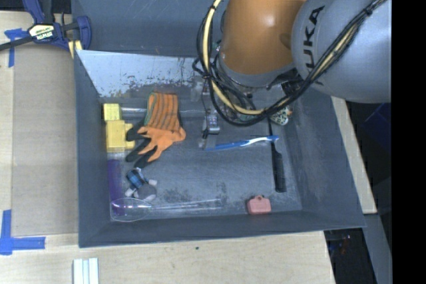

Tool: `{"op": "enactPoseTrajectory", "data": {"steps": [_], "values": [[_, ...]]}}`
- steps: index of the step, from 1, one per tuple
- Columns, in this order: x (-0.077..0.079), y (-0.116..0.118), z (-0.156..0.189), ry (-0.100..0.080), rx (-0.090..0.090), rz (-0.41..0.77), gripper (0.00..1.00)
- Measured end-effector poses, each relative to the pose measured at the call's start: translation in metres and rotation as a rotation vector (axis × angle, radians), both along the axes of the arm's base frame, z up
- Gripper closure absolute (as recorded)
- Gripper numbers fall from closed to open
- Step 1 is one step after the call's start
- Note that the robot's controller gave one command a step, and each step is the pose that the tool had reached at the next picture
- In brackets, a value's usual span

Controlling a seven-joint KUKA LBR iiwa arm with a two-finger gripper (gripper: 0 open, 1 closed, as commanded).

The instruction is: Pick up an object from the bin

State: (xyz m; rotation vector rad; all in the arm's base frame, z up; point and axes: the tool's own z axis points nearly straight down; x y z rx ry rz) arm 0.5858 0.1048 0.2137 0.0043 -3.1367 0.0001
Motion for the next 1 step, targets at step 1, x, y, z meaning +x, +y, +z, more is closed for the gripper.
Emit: {"op": "enactPoseTrajectory", "data": {"steps": [1], "values": [[0.0017, -0.0007, 0.0049, -0.008, 0.001, -0.003, 0.0]]}}
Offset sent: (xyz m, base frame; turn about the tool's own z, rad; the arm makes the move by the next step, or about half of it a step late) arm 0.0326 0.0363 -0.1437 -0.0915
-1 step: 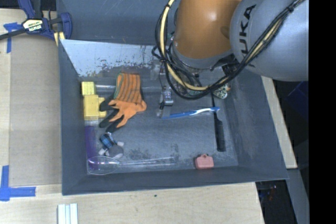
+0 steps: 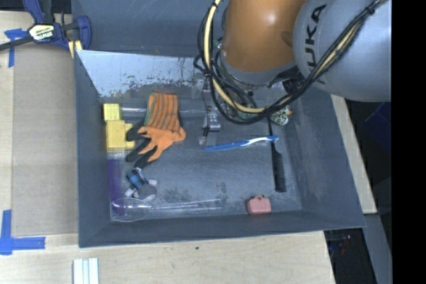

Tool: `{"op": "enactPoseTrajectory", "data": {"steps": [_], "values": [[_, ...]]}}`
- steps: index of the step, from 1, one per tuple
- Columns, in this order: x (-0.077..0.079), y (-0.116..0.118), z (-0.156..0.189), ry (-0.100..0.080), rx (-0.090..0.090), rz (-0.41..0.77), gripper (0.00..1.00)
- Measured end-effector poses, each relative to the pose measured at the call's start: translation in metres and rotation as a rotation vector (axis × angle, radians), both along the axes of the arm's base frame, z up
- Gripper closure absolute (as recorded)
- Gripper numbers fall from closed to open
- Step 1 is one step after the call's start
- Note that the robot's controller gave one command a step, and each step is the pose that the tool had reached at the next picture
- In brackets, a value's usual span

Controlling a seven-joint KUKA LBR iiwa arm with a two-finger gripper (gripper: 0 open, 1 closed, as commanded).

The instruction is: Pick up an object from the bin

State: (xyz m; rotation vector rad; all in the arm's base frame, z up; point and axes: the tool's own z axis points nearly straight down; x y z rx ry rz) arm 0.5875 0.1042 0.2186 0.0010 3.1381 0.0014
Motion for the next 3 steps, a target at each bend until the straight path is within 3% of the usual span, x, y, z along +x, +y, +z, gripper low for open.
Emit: {"op": "enactPoseTrajectory", "data": {"steps": [1, 2, 3], "values": [[0.023, 0.025, -0.099, -0.006, 0.001, 0.063, 0.0], [0.027, 0.034, -0.111, -0.008, 0.0, 0.081, 0.0], [0.02, 0.043, -0.117, -0.003, 0.001, 0.049, 0.0]]}}
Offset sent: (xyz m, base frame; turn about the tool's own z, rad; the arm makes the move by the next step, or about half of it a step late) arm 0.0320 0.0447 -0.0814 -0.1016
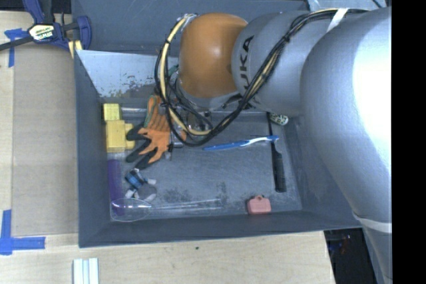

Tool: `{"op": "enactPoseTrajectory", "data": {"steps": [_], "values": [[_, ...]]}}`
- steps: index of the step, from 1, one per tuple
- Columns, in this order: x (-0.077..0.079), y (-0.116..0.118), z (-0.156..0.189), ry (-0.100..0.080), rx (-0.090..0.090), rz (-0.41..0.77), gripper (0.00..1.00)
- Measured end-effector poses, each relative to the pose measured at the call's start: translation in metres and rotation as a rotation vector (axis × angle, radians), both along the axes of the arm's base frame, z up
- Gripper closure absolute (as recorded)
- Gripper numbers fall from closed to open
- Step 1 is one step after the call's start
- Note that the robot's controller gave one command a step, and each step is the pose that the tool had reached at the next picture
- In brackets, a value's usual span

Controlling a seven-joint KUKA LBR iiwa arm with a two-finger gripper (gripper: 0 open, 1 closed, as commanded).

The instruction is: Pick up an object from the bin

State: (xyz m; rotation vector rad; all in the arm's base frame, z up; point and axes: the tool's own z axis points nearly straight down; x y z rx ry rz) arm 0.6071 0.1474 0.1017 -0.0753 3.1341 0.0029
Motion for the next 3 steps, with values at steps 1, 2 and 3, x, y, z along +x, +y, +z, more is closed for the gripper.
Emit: {"op": "enactPoseTrajectory", "data": {"steps": [1, 2, 3], "values": [[0.0059, -0.0058, -0.0321, -0.01, -0.001, 0.122, 0.0], [0.002, -0.0018, -0.0279, -0.011, 0.002, 0.04, 1.0], [0.0011, -0.0013, -0.0277, -0.011, 0.002, 0.028, 1.0]]}}
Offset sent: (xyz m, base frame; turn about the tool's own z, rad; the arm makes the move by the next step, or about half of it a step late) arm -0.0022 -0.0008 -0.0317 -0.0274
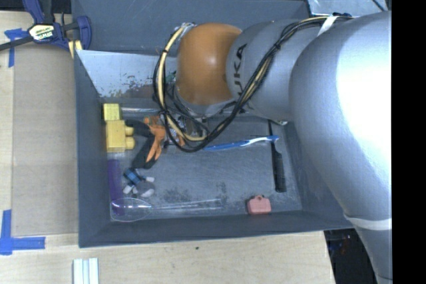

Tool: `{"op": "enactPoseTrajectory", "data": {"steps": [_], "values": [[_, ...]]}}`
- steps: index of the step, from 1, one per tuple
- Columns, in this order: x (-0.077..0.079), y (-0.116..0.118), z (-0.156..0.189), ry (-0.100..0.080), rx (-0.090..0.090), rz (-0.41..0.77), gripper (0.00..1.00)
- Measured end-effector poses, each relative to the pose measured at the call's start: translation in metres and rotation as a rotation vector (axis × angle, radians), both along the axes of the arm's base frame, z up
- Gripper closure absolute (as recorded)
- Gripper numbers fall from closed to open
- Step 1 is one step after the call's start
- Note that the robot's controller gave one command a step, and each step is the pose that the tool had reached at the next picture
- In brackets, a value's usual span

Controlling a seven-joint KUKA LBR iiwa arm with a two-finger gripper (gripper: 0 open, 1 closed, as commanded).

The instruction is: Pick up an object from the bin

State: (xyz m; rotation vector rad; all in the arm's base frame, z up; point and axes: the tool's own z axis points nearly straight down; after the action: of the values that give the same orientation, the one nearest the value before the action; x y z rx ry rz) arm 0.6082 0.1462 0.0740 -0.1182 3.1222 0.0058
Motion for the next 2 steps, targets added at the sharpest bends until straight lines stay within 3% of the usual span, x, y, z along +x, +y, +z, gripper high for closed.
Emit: {"op": "enactPoseTrajectory", "data": {"steps": [1, 2], "values": [[-0.004, -0.001, 0.025, 0.009, -0.002, 0.0, 1.0], [-0.001, 0.0, 0.066, 0.0, 0.0, 0.0, 1.0]]}}
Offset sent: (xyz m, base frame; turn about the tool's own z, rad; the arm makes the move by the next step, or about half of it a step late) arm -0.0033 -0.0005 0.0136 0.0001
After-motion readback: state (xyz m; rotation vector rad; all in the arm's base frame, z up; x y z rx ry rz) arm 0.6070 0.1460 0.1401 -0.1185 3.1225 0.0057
